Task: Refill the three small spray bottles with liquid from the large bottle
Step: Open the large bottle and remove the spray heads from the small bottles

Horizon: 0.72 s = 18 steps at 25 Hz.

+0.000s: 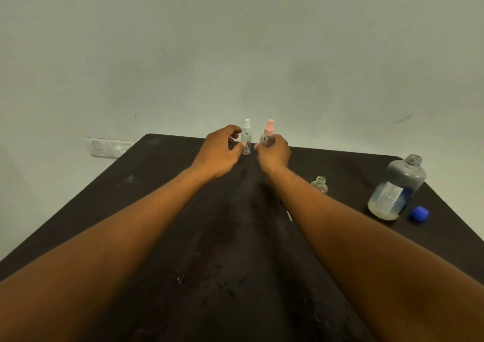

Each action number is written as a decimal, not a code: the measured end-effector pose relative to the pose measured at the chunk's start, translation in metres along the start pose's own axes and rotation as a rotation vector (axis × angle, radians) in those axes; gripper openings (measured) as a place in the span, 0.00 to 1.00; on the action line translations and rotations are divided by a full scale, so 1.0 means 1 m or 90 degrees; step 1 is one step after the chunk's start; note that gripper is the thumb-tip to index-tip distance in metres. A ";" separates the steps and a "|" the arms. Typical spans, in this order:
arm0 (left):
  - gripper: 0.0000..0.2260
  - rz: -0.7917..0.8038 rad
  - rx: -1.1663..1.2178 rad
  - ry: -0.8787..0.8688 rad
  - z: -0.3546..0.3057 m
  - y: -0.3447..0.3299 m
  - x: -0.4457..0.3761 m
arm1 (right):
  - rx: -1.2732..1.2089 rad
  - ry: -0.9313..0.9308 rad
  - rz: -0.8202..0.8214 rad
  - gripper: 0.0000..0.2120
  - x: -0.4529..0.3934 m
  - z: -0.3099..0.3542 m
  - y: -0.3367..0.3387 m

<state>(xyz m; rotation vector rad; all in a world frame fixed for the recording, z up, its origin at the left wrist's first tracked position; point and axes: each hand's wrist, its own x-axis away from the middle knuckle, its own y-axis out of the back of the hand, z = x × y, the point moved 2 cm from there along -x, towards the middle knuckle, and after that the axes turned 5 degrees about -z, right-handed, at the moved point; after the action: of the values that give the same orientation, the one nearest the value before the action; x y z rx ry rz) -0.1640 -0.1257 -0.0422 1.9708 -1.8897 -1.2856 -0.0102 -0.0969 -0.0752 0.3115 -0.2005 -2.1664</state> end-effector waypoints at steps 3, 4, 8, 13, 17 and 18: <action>0.18 -0.001 0.000 -0.001 -0.017 0.019 0.011 | -0.011 0.028 0.040 0.15 0.031 0.009 0.024; 0.18 -0.004 0.003 -0.004 -0.024 0.026 0.015 | -0.013 0.043 0.051 0.15 0.042 0.014 0.034; 0.17 -0.014 0.018 -0.025 -0.057 0.052 0.028 | -0.024 0.083 0.099 0.14 0.087 0.031 0.072; 0.20 0.086 0.046 -0.084 -0.105 0.069 0.048 | -0.043 0.117 0.159 0.12 0.130 0.034 0.110; 0.16 0.193 0.016 -0.168 -0.144 0.075 0.059 | -0.040 0.116 0.193 0.11 0.152 0.034 0.135; 0.15 0.213 0.004 -0.178 -0.153 0.074 0.060 | -0.038 0.113 0.200 0.11 0.156 0.034 0.141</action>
<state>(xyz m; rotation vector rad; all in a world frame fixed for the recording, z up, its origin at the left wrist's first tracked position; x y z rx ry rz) -0.1328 -0.2627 0.0706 1.4497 -2.2277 -1.5108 0.0026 -0.3047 -0.0298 0.4075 -0.0783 -1.8205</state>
